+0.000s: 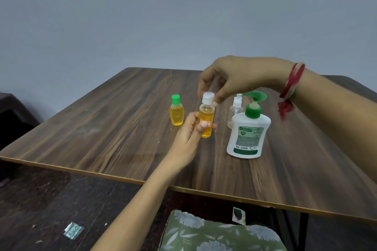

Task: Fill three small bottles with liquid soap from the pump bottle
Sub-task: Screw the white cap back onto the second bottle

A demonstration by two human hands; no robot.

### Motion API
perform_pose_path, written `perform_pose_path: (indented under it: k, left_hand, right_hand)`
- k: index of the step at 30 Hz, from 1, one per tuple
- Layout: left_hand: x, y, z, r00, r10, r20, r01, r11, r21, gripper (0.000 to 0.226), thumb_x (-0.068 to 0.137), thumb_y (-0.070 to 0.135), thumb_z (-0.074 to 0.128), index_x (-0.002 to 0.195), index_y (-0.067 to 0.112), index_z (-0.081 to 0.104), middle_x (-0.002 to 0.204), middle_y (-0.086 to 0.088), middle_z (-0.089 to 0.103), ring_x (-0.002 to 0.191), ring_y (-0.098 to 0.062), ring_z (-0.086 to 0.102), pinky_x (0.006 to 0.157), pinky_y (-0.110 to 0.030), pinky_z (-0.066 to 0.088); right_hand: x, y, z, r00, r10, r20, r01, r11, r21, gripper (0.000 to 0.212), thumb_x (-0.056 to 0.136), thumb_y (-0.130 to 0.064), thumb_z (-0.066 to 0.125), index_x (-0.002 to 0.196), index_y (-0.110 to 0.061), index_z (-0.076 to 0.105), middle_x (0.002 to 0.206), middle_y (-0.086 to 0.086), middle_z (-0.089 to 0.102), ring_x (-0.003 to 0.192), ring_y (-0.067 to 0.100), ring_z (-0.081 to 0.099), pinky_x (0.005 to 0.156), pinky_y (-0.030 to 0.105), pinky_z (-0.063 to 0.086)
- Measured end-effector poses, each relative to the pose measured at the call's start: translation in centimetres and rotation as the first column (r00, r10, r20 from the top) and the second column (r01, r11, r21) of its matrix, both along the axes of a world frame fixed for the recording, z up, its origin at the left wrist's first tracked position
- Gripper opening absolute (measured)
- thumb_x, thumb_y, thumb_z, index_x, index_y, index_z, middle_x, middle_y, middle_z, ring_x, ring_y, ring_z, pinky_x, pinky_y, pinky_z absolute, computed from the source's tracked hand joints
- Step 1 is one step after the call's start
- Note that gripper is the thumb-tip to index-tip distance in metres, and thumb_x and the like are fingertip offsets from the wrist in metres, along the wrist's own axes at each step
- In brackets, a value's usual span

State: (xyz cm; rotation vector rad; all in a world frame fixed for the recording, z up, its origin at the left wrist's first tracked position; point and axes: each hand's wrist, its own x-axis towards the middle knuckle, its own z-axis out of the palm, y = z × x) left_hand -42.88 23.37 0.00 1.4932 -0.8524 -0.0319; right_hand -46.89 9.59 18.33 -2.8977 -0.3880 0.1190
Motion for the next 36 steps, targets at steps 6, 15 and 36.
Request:
perform_pose_path:
  k: [6, 15, 36]
  left_hand:
    - [0.1, 0.0, -0.2, 1.0, 0.002, -0.021, -0.002, 1.0, -0.001, 0.044, 0.088, 0.056, 0.046, 0.111, 0.019, 0.052, 0.098, 0.016, 0.069, 0.101, -0.009, 0.065, 0.085, -0.019, 0.047]
    - [0.4, -0.1, -0.2, 1.0, 0.021, -0.012, -0.02, 1.0, 0.016, 0.054, 0.083, 0.069, 0.043, 0.11, 0.024, 0.051, 0.099, 0.013, 0.069, 0.102, -0.01, 0.064, 0.088, -0.022, 0.048]
    - [0.6, -0.1, -0.7, 1.0, 0.016, 0.017, -0.017, 0.999, 0.037, 0.06, 0.084, 0.071, 0.039, 0.113, 0.02, 0.051, 0.1, 0.009, 0.068, 0.103, -0.009, 0.063, 0.088, -0.02, 0.047]
  right_hand:
    - [0.4, 0.8, -1.2, 0.988, -0.143, 0.052, 0.144, 0.99, -0.014, 0.07, 0.075, -0.075, 0.049, 0.086, -0.007, 0.063, 0.068, 0.005, 0.071, 0.056, 0.016, 0.068, 0.058, 0.026, 0.049]
    - [0.6, 1.0, -1.2, 0.994, -0.044, 0.098, 0.046, 0.999, -0.018, 0.044, 0.085, -0.053, 0.059, 0.07, -0.011, 0.059, 0.063, 0.003, 0.068, 0.053, 0.012, 0.066, 0.054, 0.021, 0.044]
    - [1.7, 1.2, -1.1, 0.999, 0.041, 0.035, -0.034, 0.981, -0.189, 0.018, 0.08, -0.022, 0.072, 0.096, -0.019, 0.064, 0.075, -0.014, 0.057, 0.076, 0.01, 0.06, 0.069, 0.025, 0.047]
